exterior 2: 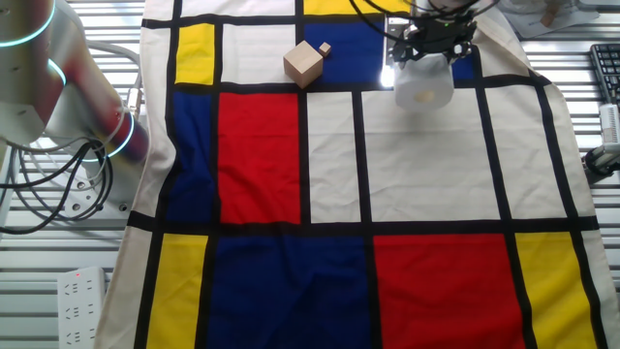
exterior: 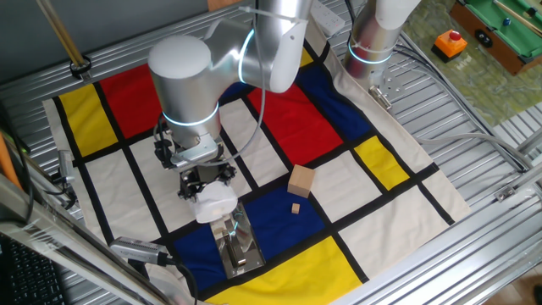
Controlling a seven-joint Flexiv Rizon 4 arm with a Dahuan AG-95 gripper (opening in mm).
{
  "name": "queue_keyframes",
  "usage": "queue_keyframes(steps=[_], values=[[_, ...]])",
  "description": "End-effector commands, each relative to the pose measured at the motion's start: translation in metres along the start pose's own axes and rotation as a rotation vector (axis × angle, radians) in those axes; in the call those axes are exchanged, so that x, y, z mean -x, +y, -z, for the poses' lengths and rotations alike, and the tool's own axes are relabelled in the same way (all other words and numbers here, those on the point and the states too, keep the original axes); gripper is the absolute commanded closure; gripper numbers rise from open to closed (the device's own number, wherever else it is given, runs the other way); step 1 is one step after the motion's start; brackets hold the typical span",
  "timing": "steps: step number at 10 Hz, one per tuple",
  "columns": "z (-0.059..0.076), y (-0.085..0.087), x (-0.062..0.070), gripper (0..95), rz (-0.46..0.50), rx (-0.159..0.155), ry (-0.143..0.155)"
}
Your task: Put the toilet paper on its holder
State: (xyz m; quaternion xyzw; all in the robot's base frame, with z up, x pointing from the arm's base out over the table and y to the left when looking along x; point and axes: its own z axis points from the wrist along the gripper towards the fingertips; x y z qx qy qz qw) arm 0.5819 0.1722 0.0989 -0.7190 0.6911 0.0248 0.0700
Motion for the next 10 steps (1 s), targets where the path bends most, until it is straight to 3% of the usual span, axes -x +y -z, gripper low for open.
queue_keyframes(steps=[1,10], values=[[0.0,0.0,0.0,95.0,-0.002,0.0,0.0],[-0.003,0.005,0.01,95.0,-0.018,0.001,0.013]])
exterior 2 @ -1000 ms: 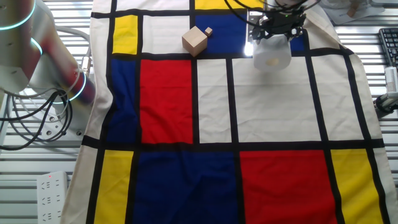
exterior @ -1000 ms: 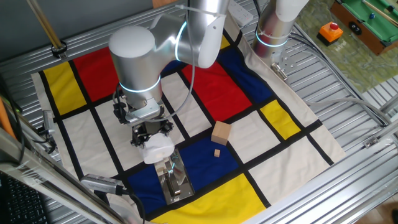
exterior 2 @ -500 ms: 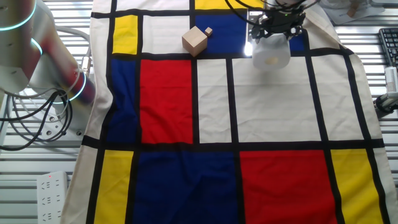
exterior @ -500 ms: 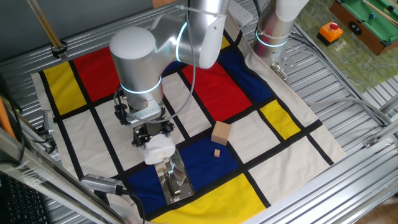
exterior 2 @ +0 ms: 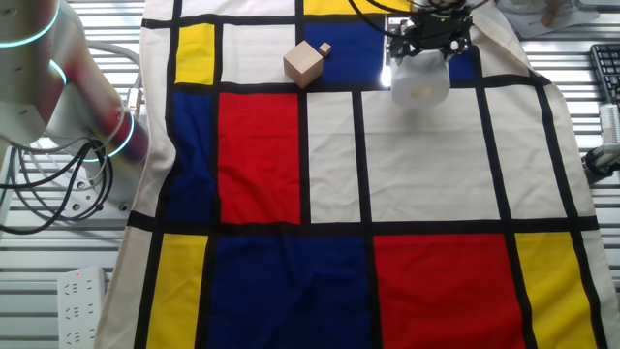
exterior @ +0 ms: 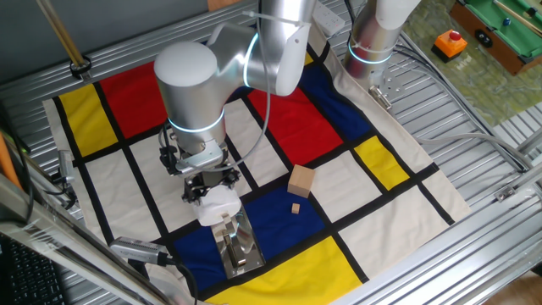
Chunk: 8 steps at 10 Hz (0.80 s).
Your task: Put the toilet paper on its holder
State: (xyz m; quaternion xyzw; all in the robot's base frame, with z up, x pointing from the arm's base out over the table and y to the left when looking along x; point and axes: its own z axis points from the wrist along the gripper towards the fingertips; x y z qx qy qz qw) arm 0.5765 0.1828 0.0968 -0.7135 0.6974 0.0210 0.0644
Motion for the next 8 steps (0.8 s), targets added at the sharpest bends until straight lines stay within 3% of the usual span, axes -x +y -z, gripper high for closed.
queue_keyframes(steps=[1,8], values=[[-0.0003,0.0004,0.0006,95.0,-0.004,0.0,0.0],[-0.0009,0.0018,0.0027,95.0,-0.007,0.0,0.0]])
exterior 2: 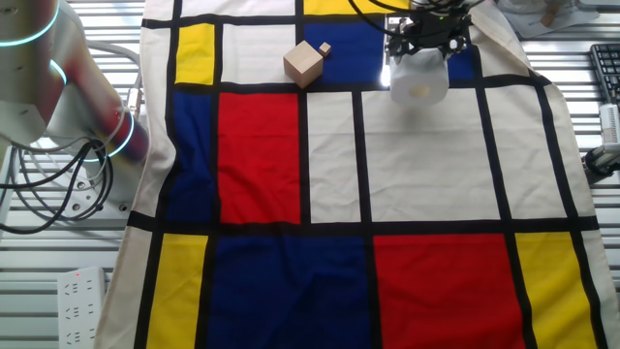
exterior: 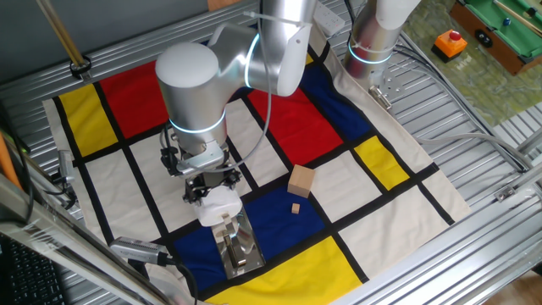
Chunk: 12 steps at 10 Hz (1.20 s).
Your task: Put the toilet paper on its holder
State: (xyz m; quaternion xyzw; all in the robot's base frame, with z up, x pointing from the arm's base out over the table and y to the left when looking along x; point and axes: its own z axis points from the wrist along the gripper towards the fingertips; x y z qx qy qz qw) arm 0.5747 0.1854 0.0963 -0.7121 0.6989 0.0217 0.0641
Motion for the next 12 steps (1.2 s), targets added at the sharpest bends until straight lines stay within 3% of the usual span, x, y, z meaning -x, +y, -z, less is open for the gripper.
queue_keyframes(steps=[1,12], values=[[-0.0004,0.0004,0.0006,95.0,-0.005,-0.003,-0.001],[-0.0042,0.0064,0.009,95.0,-0.031,-0.018,-0.015]])
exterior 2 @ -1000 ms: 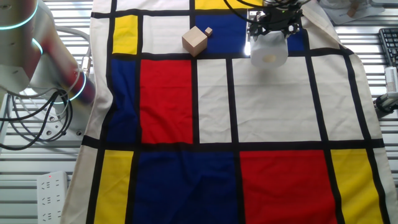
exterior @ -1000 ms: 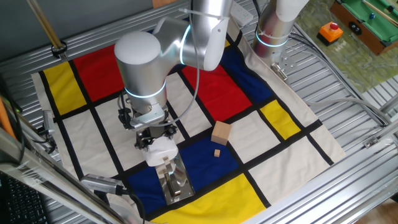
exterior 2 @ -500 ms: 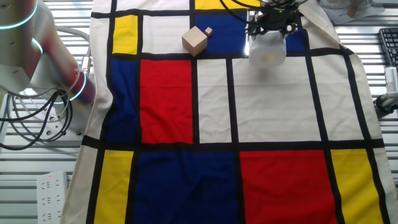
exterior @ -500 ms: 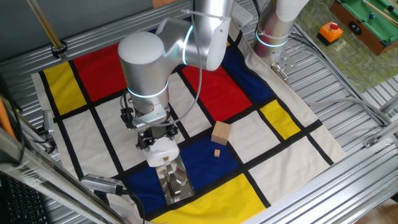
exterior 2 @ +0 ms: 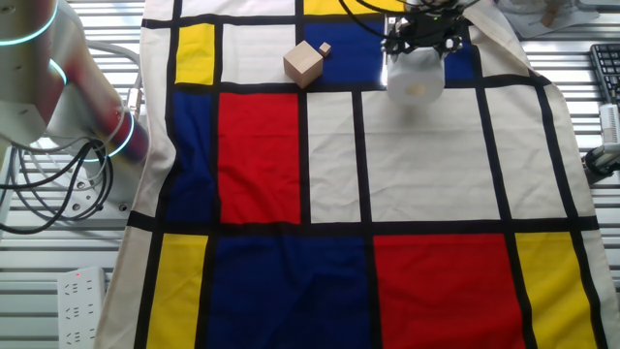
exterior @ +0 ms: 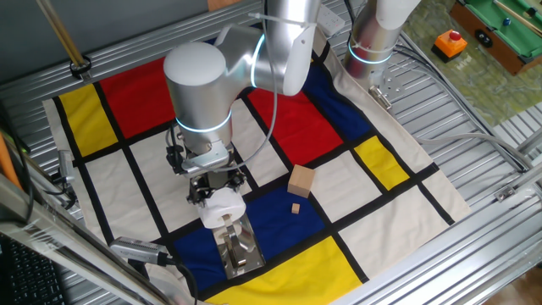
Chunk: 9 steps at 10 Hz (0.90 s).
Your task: Put the toilet paper on its holder
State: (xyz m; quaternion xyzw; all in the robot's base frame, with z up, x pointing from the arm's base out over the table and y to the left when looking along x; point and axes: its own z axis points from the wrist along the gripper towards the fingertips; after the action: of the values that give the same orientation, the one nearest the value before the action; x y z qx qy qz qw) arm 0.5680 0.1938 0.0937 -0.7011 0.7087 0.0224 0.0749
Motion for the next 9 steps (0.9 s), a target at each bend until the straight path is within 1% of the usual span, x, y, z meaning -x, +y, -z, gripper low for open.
queue_keyframes(steps=[1,4,7,8,9], values=[[-0.0012,0.0002,0.0016,95.0,0.001,-0.002,0.001],[-0.0011,0.0002,0.0024,95.0,0.018,-0.001,0.0],[0.0012,-0.0019,0.0062,95.0,0.027,0.0,0.002],[0.0019,-0.0025,0.0073,95.0,0.027,0.001,0.005],[0.0027,-0.0041,0.0104,95.0,0.028,0.009,0.015]])
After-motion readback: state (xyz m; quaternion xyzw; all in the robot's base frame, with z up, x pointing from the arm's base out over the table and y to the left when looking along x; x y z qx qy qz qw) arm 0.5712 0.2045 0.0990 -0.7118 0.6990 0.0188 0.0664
